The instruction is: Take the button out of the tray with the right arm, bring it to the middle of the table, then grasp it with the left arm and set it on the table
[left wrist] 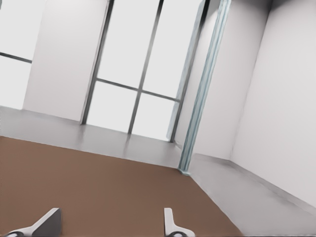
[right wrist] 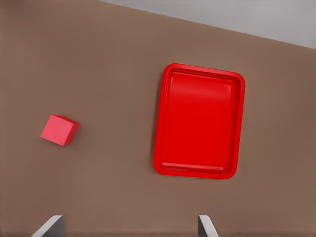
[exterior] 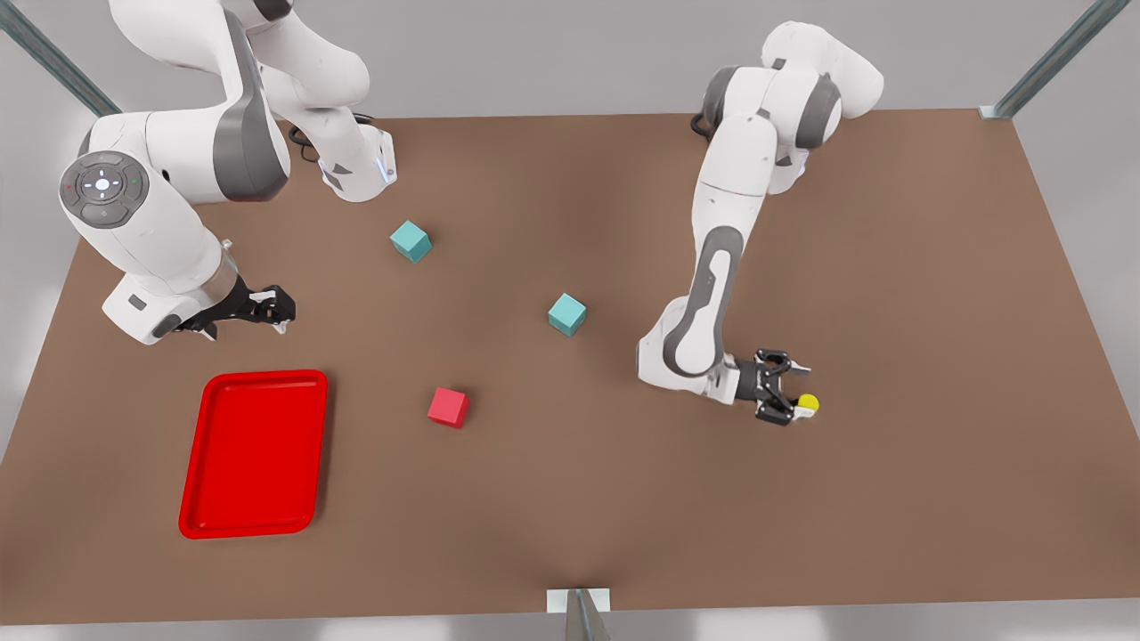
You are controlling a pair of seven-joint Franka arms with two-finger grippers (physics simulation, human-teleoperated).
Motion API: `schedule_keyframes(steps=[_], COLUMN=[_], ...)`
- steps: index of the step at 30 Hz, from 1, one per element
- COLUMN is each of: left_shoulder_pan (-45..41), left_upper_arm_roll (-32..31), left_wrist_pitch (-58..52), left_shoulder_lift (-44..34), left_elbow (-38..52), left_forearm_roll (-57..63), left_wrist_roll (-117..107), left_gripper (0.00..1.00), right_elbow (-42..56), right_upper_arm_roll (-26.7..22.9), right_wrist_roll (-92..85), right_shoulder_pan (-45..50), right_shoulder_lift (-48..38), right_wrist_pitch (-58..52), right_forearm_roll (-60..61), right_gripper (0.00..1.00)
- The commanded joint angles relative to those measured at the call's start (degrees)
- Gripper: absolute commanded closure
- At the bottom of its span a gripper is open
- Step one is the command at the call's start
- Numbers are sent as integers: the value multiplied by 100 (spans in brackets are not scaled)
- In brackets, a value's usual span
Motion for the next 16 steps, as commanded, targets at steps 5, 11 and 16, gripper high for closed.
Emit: schedule_keyframes(steps=[5,11,16], left_shoulder_pan=[1372,2593,2779], left_upper_arm_roll=[1187,-1018,-1152], left_wrist_pitch=[-1966,-1166,-1324], left_shoulder_lift=[-1613,-4129,-4208], left_elbow=[2567,1037,1037], left_forearm_roll=[-7235,-5741,-5759], left_wrist_roll=[15614,15183,16467], left_gripper=[0,0,0], right_elbow=[55,152,161], right_upper_arm_roll=[3,-6,-41], right_wrist_roll=[-8,-8,9], right_shoulder_pan=[8,-19,-194], right_shoulder_lift=[2,20,108], right_wrist_pitch=[7,42,42], right_forearm_roll=[-6,-147,73], right_gripper=[0,0,0])
